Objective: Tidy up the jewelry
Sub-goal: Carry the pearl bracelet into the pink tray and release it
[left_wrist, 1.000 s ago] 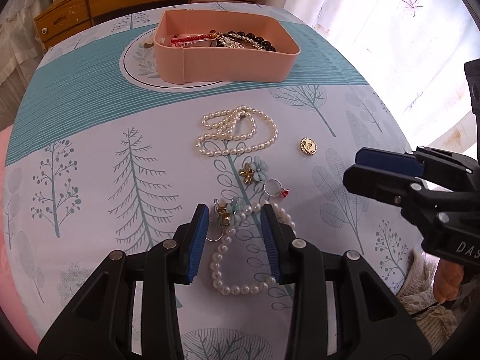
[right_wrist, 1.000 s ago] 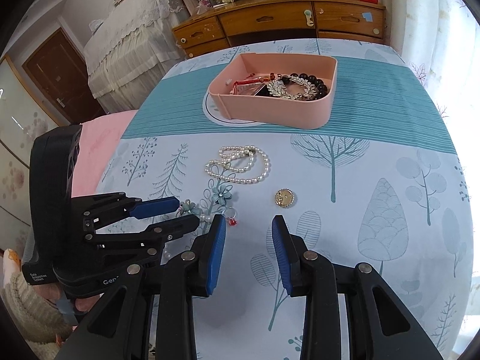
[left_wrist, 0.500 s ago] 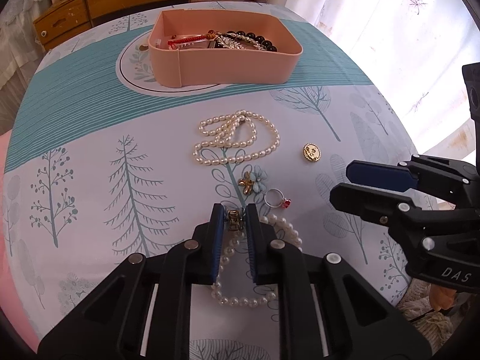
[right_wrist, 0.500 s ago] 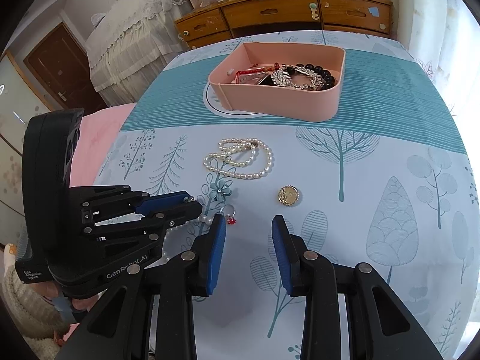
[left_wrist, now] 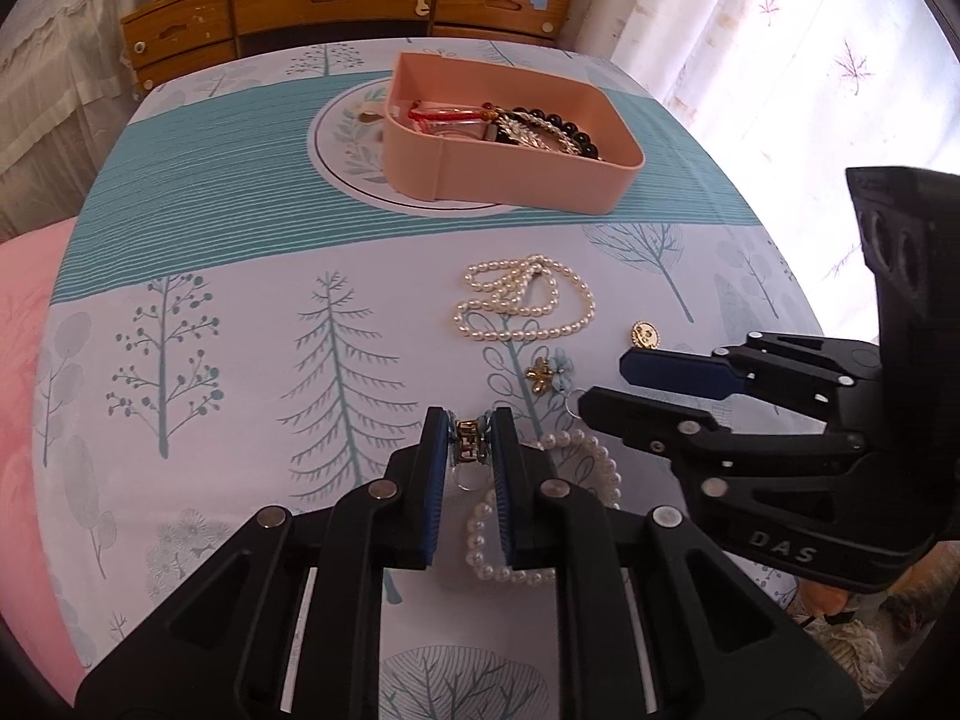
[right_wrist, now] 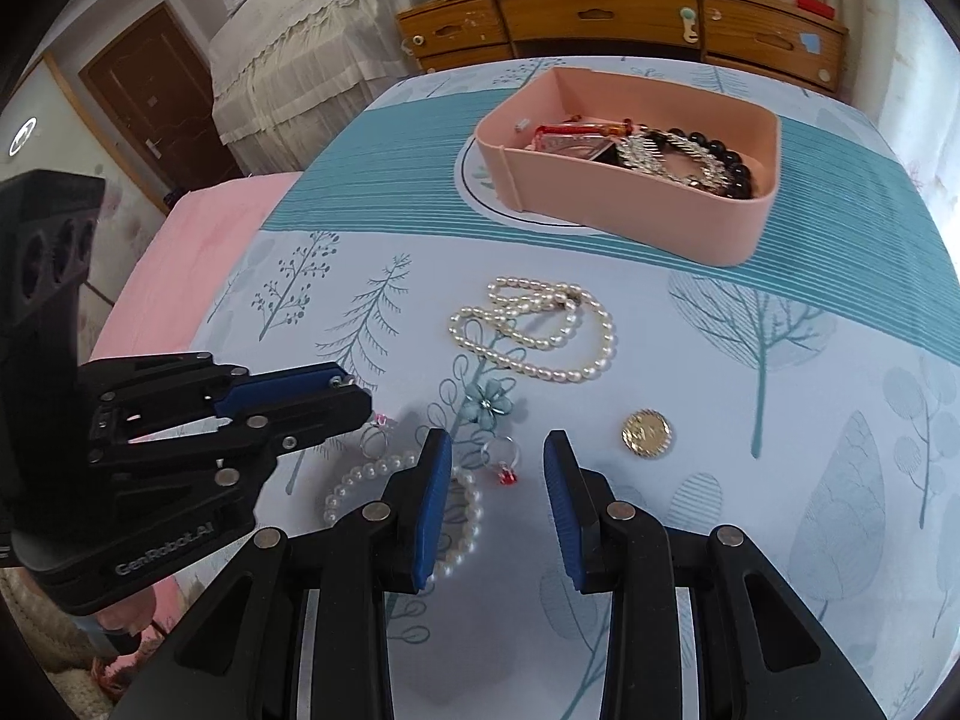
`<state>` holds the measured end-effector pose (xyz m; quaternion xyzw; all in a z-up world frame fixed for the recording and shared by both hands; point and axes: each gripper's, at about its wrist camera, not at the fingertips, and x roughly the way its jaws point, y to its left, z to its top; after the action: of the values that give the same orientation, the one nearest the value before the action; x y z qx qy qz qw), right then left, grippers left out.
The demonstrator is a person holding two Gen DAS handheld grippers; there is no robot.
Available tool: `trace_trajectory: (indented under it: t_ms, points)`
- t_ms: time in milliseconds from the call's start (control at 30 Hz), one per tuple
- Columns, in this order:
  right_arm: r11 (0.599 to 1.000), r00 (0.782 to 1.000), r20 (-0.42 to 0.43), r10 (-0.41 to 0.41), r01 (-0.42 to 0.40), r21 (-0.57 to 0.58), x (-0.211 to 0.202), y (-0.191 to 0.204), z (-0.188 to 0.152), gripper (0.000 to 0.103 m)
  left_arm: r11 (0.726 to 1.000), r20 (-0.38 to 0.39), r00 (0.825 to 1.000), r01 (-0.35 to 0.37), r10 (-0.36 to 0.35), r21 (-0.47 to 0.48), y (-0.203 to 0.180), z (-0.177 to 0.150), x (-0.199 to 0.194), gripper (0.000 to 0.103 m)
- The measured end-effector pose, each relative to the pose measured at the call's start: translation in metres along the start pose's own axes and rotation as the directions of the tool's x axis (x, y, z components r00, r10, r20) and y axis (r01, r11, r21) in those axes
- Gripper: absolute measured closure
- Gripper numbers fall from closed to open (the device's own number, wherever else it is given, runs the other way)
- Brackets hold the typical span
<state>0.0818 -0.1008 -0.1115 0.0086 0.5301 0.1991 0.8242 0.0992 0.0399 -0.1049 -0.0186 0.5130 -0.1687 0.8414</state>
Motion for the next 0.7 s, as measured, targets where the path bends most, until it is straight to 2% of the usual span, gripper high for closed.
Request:
trace_trajectory:
  t_ms: [300, 433, 500, 533, 700]
  points:
    - [0.996, 0.999, -0.033, -0.034, 0.032, -0.083, 0.034, 0.015, 0.016, 0.071, 0.999, 0.008, 1.000, -0.007, 0.007, -0.040, 0.010, 0.000, -0.007, 0.091]
    - [0.985, 0.996, -0.023, -0.091, 0.087, -0.149, 0.041, 0.027, 0.017, 0.071, 0.998, 0.007, 1.000, -0.005, 0.006, -0.055, 0.012, 0.001, -0.008, 0.091]
    - [0.976, 0.992, -0.011, -0.124, 0.120, -0.180, 0.043, 0.032, 0.016, 0.081, 0.998, 0.006, 1.000, -0.004, 0.005, -0.058, 0.012, 0.003, -0.007, 0.091]
    - [0.974, 0.991, -0.008, -0.133, 0.129, -0.187, 0.044, 0.034, 0.016, 0.083, 0.998, 0.006, 1.000, -0.006, 0.006, -0.058, 0.011, 0.004, -0.008, 0.091]
    - [0.982, 0.995, -0.008, -0.101, 0.099, -0.164, 0.039, 0.031, 0.013, 0.083, 0.999, 0.009, 1.000, -0.009, 0.010, -0.053, 0.006, 0.009, -0.012, 0.091]
